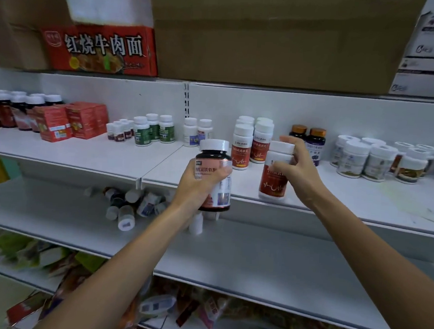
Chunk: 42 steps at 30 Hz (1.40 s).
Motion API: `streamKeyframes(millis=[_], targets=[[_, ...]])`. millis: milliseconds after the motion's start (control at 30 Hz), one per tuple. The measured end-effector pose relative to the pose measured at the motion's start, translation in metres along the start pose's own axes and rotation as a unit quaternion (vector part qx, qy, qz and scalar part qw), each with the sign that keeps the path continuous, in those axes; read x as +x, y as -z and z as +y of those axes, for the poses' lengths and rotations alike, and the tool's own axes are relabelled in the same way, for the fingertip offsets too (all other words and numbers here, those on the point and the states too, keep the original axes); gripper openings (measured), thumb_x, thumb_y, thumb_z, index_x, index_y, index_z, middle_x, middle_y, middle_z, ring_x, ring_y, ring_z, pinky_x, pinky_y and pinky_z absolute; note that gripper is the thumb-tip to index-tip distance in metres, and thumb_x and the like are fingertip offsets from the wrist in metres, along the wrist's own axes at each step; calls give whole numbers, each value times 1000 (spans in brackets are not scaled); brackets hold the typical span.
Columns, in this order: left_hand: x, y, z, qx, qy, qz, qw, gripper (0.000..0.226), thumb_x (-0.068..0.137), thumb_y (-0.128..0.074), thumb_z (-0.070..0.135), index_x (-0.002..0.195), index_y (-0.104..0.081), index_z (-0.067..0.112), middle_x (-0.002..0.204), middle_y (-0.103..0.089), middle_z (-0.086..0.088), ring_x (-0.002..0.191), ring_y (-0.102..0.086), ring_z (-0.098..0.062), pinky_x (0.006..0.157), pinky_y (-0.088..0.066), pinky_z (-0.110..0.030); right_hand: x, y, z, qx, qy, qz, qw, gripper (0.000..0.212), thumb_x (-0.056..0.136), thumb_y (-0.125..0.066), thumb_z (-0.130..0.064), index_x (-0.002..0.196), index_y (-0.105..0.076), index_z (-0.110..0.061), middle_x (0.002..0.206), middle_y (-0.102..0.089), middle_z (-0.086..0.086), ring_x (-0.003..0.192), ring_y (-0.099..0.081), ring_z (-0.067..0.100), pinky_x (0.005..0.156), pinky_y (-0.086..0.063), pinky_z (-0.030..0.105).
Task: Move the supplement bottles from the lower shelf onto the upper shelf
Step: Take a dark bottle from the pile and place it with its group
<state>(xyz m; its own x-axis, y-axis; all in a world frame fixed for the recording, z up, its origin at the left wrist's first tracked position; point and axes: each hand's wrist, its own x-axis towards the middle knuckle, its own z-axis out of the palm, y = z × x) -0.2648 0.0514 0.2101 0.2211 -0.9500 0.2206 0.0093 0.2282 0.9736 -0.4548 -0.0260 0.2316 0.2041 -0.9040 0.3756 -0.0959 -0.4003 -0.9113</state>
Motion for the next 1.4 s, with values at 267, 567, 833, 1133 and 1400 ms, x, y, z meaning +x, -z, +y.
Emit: streamKeyframes(millis=[267,567,833,1133,1400], targets=[[38,-6,-11,99,-50,-54,992,64,69,-77,1,120,-41,17,100,-59,4,90,-59,-10,74,-50,-18,56,9,19,-126,-8,-36,991,69,79,-69,-1,135,-36,-24,130,-48,6,110,-49,20,90,-44,36],[58,6,-21,96,-85,5,992,63,58,-83,20,113,-53,20,103,-66,4,93,-64,-10,75,-51,-21,79,-6,34,-212,39,18,976,72,85,-65,-5,143,-25,-21,142,-44,6,127,-44,23,101,-40,40],[56,15,-21,36,-137,65,988,62,66,-80,9,115,-43,18,98,-59,6,75,-61,8,63,-51,-12,78,-9,40,-262,90,62,959,81,85,-67,-17,148,-17,-22,146,-38,6,130,-39,20,104,-33,33],[41,92,-7,41,-111,2,993,77,61,-68,17,122,-24,29,109,-57,3,90,-62,-2,77,-52,-18,50,-132,-20,-147,253,-6,956,44,93,-54,-24,135,-42,-27,115,-54,0,90,-55,0,76,-48,11],[2,249,11,81,-97,137,982,62,62,-76,16,117,-46,20,99,-62,0,74,-62,6,65,-50,-14,22,-310,-49,54,139,-233,961,62,83,-68,-33,132,-33,-48,121,-56,-6,99,-65,13,85,-54,35]])
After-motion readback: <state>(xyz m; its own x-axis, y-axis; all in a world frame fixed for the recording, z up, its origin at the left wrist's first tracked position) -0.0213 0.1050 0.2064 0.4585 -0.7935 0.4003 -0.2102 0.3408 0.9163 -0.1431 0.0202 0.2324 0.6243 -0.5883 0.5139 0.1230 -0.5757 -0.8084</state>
